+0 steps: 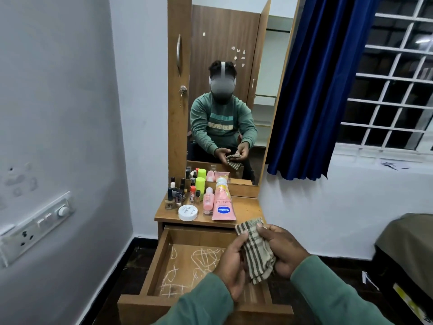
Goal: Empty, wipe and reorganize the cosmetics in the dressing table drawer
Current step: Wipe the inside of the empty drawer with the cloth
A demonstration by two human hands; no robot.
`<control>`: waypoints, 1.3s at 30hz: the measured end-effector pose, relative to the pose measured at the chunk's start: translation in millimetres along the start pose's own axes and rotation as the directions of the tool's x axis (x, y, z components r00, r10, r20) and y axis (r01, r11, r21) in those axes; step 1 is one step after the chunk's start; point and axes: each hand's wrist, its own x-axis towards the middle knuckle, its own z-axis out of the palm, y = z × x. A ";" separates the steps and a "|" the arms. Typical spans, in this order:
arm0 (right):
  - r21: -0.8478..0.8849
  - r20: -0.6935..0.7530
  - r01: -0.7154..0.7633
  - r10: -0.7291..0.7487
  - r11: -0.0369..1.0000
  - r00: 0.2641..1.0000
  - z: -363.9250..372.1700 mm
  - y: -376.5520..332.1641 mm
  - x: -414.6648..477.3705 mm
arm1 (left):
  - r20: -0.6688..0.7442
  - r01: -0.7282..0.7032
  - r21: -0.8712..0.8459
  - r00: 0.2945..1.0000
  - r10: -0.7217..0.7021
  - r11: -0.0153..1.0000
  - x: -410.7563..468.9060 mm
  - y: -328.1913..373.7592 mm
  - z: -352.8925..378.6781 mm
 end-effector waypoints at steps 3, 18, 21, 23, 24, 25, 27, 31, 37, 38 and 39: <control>-0.090 0.089 -0.101 0.109 0.991 0.990 4.0 5.1 -4.9 | 0.000 -0.012 0.090 1.000 0.012 0.996 -8.6 2.3 -13.0; 0.125 -0.099 -0.242 0.255 0.962 0.962 38.9 48.5 18.9 | -0.284 -0.052 0.185 0.953 0.104 0.981 -23.8 55.9 -103.6; 0.033 -0.400 -0.124 0.127 0.992 0.908 36.0 56.0 27.9 | -0.320 -0.011 0.317 0.940 0.118 0.948 -16.6 66.3 -131.6; -0.162 -0.518 -0.017 -0.070 0.987 0.853 36.6 61.4 33.9 | -0.314 0.042 0.420 0.944 0.101 0.907 -13.1 66.8 -144.9; -0.308 -0.536 0.013 -0.185 0.951 0.824 37.5 64.1 37.5 | -0.299 0.065 0.482 0.950 0.094 0.874 -12.3 65.9 -150.4; -0.458 -0.522 0.019 -0.286 0.889 0.804 38.4 67.1 41.0 | -0.276 0.078 0.540 0.957 0.089 0.838 -11.5 64.1 -155.9; -0.679 -0.451 -0.011 -0.405 0.734 0.795 41.3 73.9 46.7 | -0.244 0.064 0.631 0.962 0.119 0.773 -12.4 62.0 -165.1; -0.815 -0.365 -0.096 -0.378 0.571 0.850 44.8 90.4 64.9 | -0.310 -0.036 0.616 0.907 0.285 0.787 -14.5 59.2 -175.4; -0.867 -0.250 -0.122 -0.210 0.483 0.945 55.9 99.9 90.5 | -0.393 -0.199 0.481 0.822 0.412 0.854 -9.1 57.1 -185.5; -0.874 -0.246 -0.129 -0.197 0.470 0.949 57.9 100.9 94.6 | -0.425 -0.229 0.431 0.802 0.421 0.872 -7.8 58.4 -189.7; -0.880 -0.242 -0.129 -0.199 0.457 0.950 59.4 102.5 98.8 | -0.460 -0.256 0.378 0.782 0.421 0.890 -6.4 59.7 -193.8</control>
